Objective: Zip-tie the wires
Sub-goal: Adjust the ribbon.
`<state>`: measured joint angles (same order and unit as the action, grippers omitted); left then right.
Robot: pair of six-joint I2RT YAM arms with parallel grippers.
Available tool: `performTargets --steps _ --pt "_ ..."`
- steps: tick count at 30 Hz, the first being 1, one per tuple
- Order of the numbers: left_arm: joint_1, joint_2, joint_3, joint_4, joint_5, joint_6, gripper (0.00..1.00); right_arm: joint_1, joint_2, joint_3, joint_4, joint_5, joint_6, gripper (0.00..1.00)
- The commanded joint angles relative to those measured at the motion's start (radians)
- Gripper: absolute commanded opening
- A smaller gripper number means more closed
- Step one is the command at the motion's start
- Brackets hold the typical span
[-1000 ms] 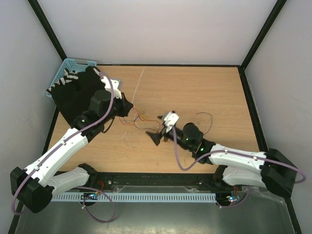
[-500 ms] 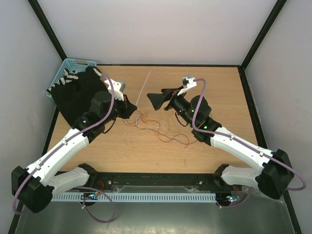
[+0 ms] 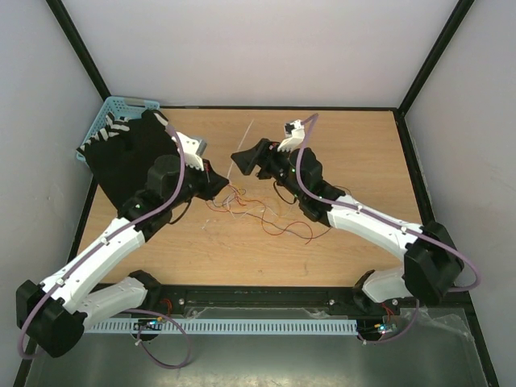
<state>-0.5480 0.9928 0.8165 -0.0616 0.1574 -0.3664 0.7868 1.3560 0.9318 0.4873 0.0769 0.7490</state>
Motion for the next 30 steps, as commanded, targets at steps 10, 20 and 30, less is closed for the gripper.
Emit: performTargets --steps 10,20,30 --pt "-0.023 -0.020 -0.017 0.054 0.008 -0.001 0.00 -0.001 0.099 0.074 -0.010 -0.179 0.082 0.49" --pt "-0.035 0.024 -0.012 0.063 -0.009 0.000 0.00 0.003 0.073 0.053 -0.021 -0.193 0.065 0.29" --pt "-0.046 0.026 -0.013 0.066 -0.021 0.003 0.00 0.003 0.081 0.055 -0.021 -0.181 0.041 0.00"
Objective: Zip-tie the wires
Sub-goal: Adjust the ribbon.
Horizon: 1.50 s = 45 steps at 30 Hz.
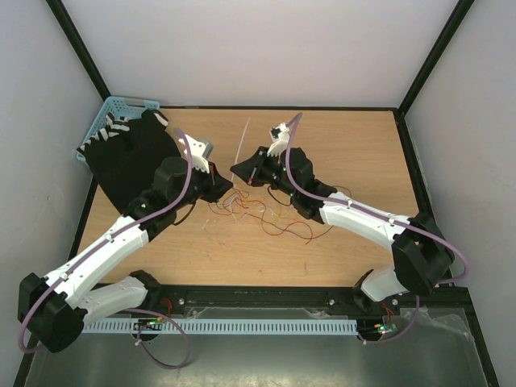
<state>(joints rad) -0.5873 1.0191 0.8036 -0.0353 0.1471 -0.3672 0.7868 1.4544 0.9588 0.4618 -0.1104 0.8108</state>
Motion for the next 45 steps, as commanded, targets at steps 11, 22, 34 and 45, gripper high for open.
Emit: performTargets --steps 11,22,34,45 --pt "-0.015 0.006 -0.064 0.040 -0.012 -0.008 0.00 -0.024 -0.015 0.209 -0.132 0.065 -0.160 0.00" --pt "-0.019 -0.031 -0.087 0.039 -0.059 0.000 0.00 -0.025 -0.003 0.252 -0.160 0.020 -0.181 0.00" --pt "-0.019 -0.169 -0.030 0.019 -0.093 0.025 0.31 -0.026 -0.011 0.199 -0.147 -0.024 -0.174 0.00" --pt "-0.019 -0.044 0.049 0.103 -0.065 0.037 0.35 -0.024 -0.033 0.172 -0.130 -0.063 -0.143 0.00"
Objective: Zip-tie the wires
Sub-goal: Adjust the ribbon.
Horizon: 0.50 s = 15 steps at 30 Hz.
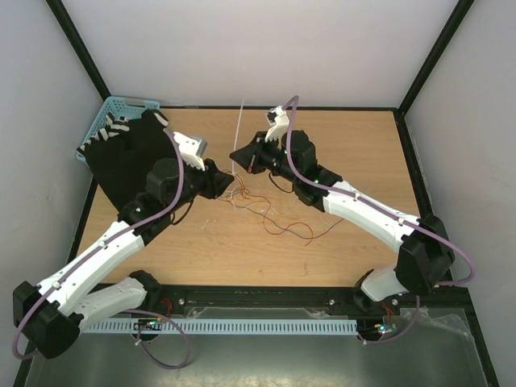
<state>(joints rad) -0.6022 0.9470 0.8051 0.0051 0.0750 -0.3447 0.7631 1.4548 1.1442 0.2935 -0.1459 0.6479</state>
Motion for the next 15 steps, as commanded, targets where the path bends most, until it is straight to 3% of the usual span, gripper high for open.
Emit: performTargets --steps 1,8,15 --pt "-0.004 0.036 0.051 0.070 0.008 0.014 0.35 -0.001 -0.034 -0.016 0.039 -0.028 0.021 0.00" --pt "-0.004 0.068 0.055 0.117 0.014 0.009 0.34 -0.001 -0.045 -0.030 0.050 -0.037 0.033 0.00" --pt "-0.005 0.103 0.056 0.143 0.021 0.010 0.25 -0.001 -0.045 -0.035 0.062 -0.055 0.050 0.00"
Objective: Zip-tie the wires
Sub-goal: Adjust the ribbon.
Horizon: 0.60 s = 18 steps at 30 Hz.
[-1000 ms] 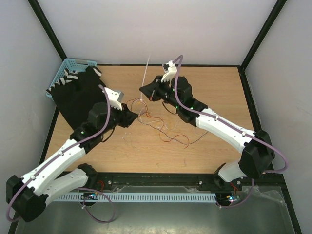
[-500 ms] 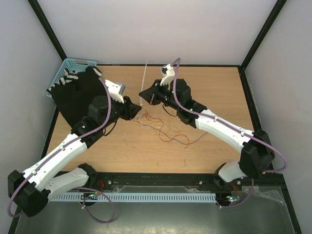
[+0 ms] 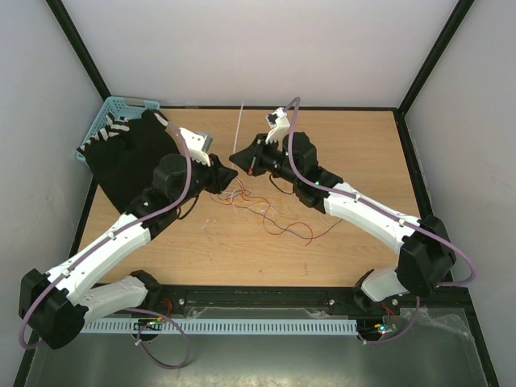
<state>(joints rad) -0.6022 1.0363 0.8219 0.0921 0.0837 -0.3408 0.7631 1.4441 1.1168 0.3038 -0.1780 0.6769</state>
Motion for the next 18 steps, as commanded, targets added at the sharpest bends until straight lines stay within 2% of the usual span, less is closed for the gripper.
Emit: performTargets --steps 1,10,18 --pt "-0.005 0.018 0.038 0.057 0.012 0.008 0.23 -0.001 -0.036 -0.008 0.052 -0.024 0.025 0.00" --pt "-0.005 0.023 0.020 0.066 0.006 0.010 0.10 -0.001 -0.044 -0.010 0.054 -0.015 0.020 0.00" --pt "-0.005 0.015 -0.014 0.066 0.003 0.004 0.05 -0.001 -0.044 0.024 0.031 0.005 -0.004 0.00"
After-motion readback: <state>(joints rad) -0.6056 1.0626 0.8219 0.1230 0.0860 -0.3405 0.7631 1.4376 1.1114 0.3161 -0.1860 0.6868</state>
